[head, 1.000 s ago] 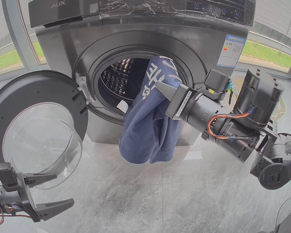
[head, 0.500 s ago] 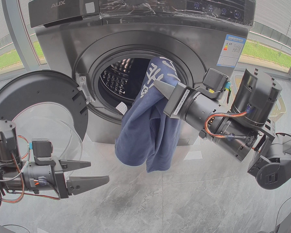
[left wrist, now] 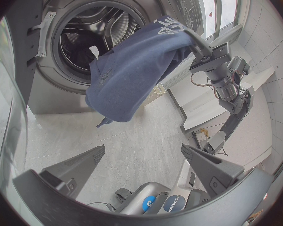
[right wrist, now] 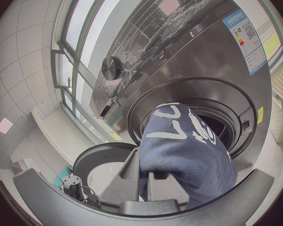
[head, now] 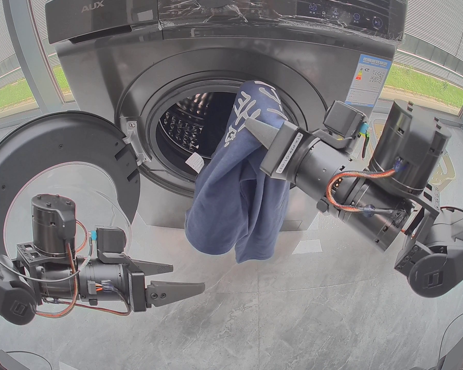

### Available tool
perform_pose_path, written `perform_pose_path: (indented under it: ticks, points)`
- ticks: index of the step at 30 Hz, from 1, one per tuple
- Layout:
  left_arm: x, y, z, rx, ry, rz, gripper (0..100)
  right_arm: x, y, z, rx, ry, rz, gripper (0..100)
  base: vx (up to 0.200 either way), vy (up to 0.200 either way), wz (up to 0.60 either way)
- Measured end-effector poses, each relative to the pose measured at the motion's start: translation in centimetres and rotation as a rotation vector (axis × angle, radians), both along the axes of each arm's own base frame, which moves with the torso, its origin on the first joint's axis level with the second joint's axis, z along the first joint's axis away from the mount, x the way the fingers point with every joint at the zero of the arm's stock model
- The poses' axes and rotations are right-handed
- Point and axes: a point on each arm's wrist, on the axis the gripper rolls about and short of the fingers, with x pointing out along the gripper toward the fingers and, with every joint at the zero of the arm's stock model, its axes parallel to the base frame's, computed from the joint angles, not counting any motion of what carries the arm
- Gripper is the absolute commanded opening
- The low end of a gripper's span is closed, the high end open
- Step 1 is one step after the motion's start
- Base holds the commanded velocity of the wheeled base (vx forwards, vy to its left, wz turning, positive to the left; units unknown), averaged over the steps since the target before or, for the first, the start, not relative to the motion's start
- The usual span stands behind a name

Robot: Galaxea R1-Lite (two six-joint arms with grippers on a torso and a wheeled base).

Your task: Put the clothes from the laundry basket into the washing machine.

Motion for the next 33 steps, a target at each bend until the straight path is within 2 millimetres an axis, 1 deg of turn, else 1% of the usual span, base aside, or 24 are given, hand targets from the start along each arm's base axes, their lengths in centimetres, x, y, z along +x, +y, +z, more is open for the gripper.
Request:
perform_pose_path:
  ticks: [7,12,17,21,27,33]
  points:
    - [1.9,-1.2,-0.5,-0.031,-0.043,-0.002,100,0.0,0.0,0.2,0.005,-0.004,-0.001,0,0.0,0.0,0.0]
    - [3.2,-1.9,-1.1,-0.073,-0.038,0.018,100,0.0,0.1,0.2,0.006,-0.004,-0.002,0,0.0,0.0,0.0]
    - [4.3,-2.5,-1.9,-0.072,-0.031,0.045,100,-0.1,0.1,0.1,0.004,-0.002,-0.001,0,0.0,0.0,0.0]
    - [5.1,-2.8,-1.7,-0.094,-0.048,0.069,100,-0.2,0.1,0.1,0.004,-0.002,0.001,0,0.0,0.0,0.0]
    - [5.7,-3.3,-1.0,-0.154,-0.086,0.105,100,-0.4,0.2,0.1,0.006,-0.001,0.006,0,0.0,0.0,0.0]
    - [5.4,-3.6,-0.7,-0.184,-0.119,0.1,100,-0.4,0.2,0.1,0.005,0.0,0.008,0,0.0,0.0,0.0]
